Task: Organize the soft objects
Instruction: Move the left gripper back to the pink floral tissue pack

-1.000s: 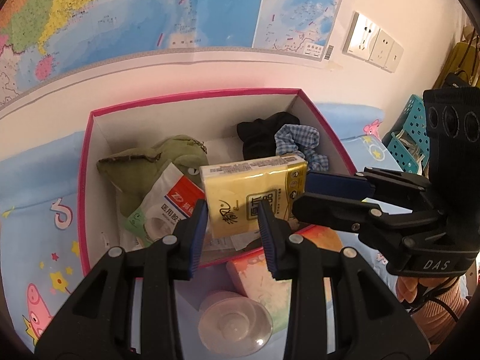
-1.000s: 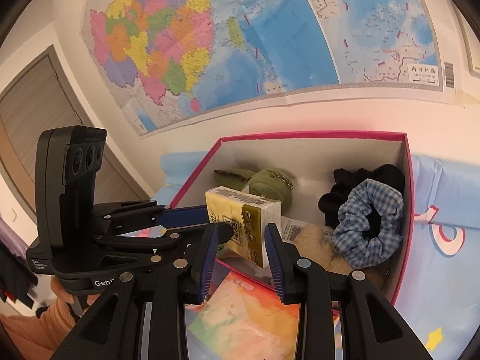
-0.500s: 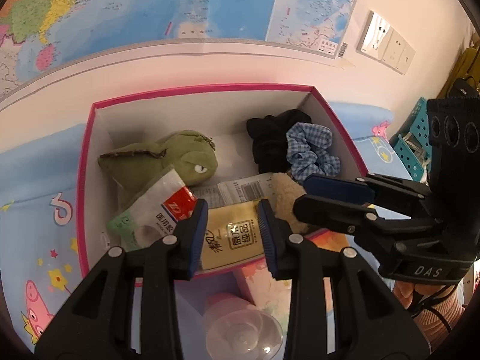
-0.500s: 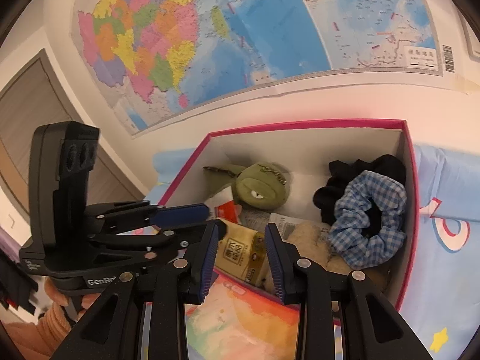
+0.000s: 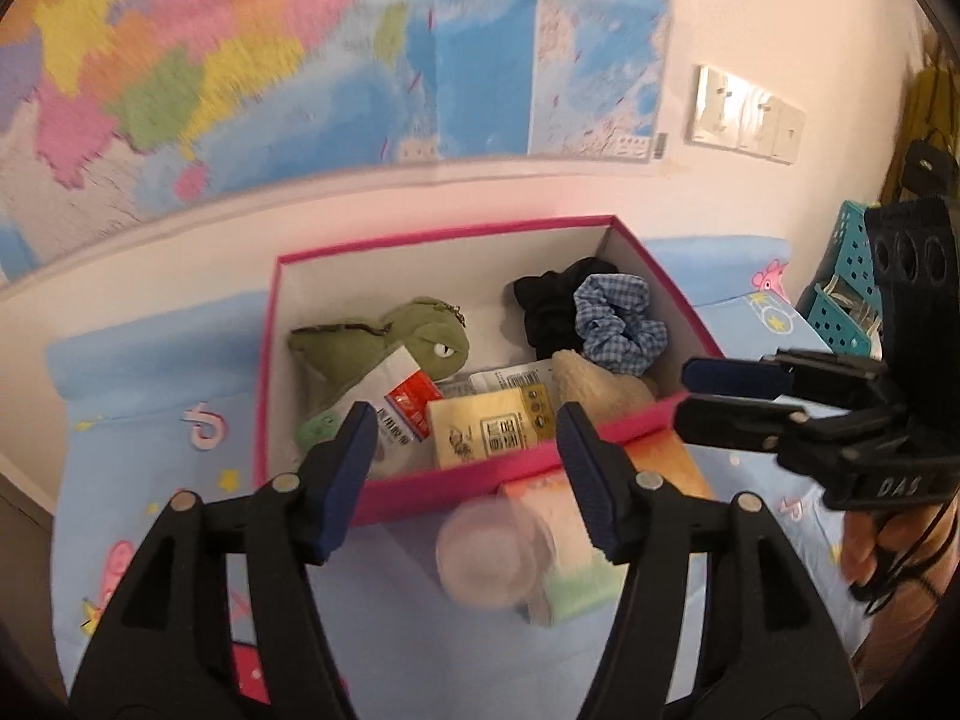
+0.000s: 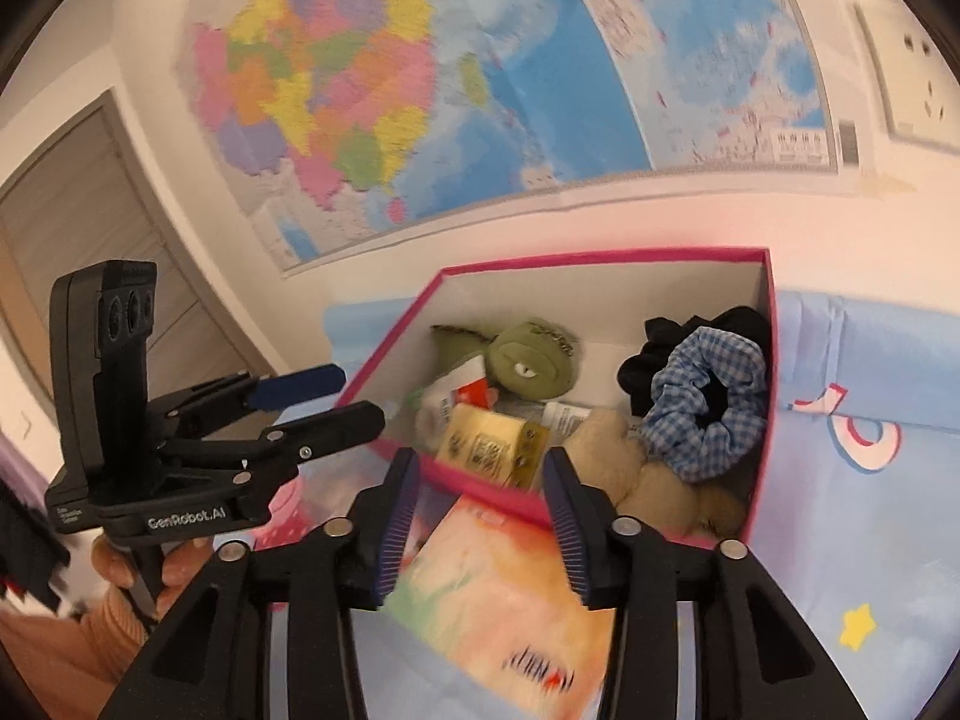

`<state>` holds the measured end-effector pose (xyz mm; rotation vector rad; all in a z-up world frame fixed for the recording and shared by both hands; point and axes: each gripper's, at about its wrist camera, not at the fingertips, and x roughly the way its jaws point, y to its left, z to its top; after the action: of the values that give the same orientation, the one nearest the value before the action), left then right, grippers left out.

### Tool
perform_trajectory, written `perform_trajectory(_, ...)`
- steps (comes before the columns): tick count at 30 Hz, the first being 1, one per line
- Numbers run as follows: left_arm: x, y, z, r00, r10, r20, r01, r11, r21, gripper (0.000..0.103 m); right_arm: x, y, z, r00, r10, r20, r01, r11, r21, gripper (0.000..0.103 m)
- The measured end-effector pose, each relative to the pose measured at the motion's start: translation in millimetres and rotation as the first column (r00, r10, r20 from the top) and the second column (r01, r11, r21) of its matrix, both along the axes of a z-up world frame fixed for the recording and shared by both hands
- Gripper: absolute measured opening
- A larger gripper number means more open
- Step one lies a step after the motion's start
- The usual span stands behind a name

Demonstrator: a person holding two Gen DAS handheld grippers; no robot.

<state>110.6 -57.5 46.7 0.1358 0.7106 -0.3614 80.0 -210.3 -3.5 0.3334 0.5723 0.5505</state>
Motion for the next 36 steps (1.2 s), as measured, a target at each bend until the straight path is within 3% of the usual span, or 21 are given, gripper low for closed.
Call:
perform_trajectory(4,-35.6,4.7,1.7,0.999,-0.021,0.039,0.020,1.000,0.005,0.066,-35.0,0.6,3.7,0.998,0.047,0.039,-0.046,0.998,-0.031,0.052)
perform_trajectory(6,-52.5,7.7,-4.0,0.998,-0.050,0.035,0.049,0.999,0.009,0.074,-51.0,2.5,1.6,0.996,0.079,0.042,-0.078,0.996,-0.035,0.057)
perform_trajectory(13,-99.7,8.2,-48.4,0.983,-0.154,-0.096,0.160,0.986,0.050,0.076,-93.3,16.6,-32.1,0.987,0.156,-0.034,-0.158,0.985,-0.069,0.063)
perform_trajectory(20,-140.2,3.3,-90.2,0.934,-0.259,-0.248,0.271,0.963,0.015,0.076,-109.6,23.0,-79.3,0.963,0.199,-0.184,-0.211,0.976,-0.049,0.063)
perform_trajectory(24,-153.5,11.0,-97.6,0.895,-0.307,-0.322,0.296,0.951,-0.084,0.076,-117.7,23.8,-92.5,0.951,0.219,-0.216,-0.225,0.974,-0.004,0.063)
perform_trajectory(30,-179.7,16.8,-100.7,0.857,-0.350,-0.378,0.322,0.937,-0.138,0.076,-127.9,26.4,-103.2,0.937,0.247,-0.245,-0.249,0.968,0.026,0.063)
perform_trajectory(32,-185.7,15.6,-102.3,0.834,-0.387,-0.395,0.344,0.922,-0.178,0.071,-132.0,25.7,-106.7,0.932,0.255,-0.256,-0.256,0.966,0.030,0.063)
perform_trajectory(34,-191.4,12.2,-107.0,0.801,-0.424,-0.424,0.371,0.906,-0.204,0.060,-134.4,26.6,-107.8,0.929,0.259,-0.263,-0.259,0.965,0.034,0.063)
perform_trajectory(36,-196.9,3.5,-115.5,0.772,-0.437,-0.462,0.401,0.898,-0.181,0.048,-139.7,26.9,-109.9,0.928,0.259,-0.269,-0.261,0.965,0.029,0.063)
